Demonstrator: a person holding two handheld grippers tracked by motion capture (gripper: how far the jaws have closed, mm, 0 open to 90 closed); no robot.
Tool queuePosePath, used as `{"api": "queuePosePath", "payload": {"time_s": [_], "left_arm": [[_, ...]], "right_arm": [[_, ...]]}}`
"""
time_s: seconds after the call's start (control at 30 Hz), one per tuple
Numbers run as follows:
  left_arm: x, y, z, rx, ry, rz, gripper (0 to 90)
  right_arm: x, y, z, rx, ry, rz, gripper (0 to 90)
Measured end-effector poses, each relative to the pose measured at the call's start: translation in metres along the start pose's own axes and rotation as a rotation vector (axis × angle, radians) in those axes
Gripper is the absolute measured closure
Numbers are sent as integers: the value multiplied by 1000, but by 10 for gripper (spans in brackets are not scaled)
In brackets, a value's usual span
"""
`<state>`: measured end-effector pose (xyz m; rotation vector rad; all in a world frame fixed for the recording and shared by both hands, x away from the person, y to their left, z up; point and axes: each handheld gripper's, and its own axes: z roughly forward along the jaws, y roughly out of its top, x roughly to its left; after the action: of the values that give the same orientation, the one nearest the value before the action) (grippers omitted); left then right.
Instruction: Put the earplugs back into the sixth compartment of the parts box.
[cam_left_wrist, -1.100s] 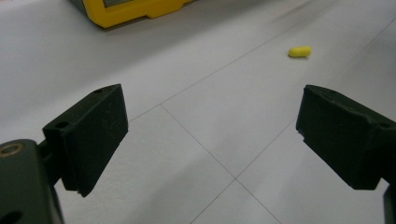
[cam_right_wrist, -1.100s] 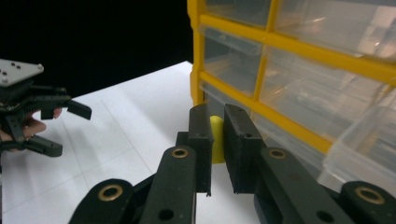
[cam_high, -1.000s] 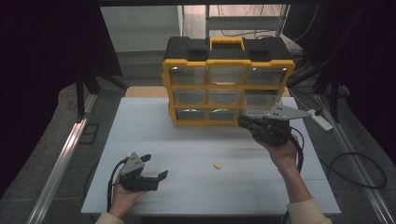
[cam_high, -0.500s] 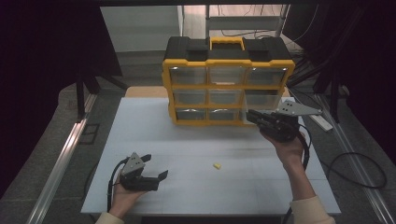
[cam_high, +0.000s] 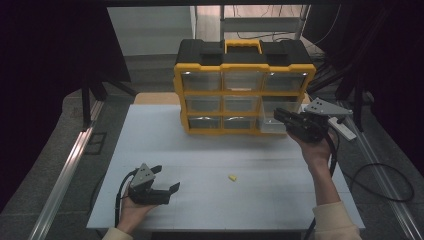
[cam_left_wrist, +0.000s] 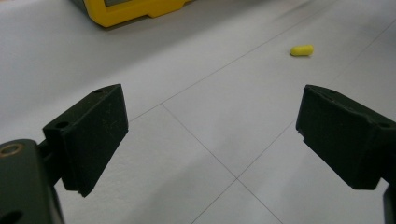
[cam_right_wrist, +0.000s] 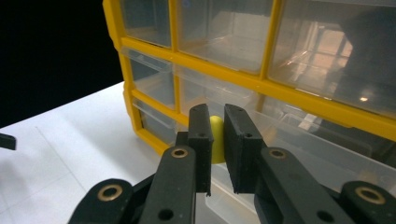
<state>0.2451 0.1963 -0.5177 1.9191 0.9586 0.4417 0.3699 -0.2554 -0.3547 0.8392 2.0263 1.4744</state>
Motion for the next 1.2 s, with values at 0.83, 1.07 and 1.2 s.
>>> {"api": "queuePosePath", "payload": {"time_s": [0.83,1.07,1.2], "left_arm": [[0,-1,1,6,0,4,93],[-1,-1,1,8,-1,5,94],[0,-1,0,2,2,5,94]], "right_arm": [[-30,-4,2,18,-134,8,797],[-29,-5,5,24,-173,3,507],[-24,-4,4,23,-206,-13,322]]}}
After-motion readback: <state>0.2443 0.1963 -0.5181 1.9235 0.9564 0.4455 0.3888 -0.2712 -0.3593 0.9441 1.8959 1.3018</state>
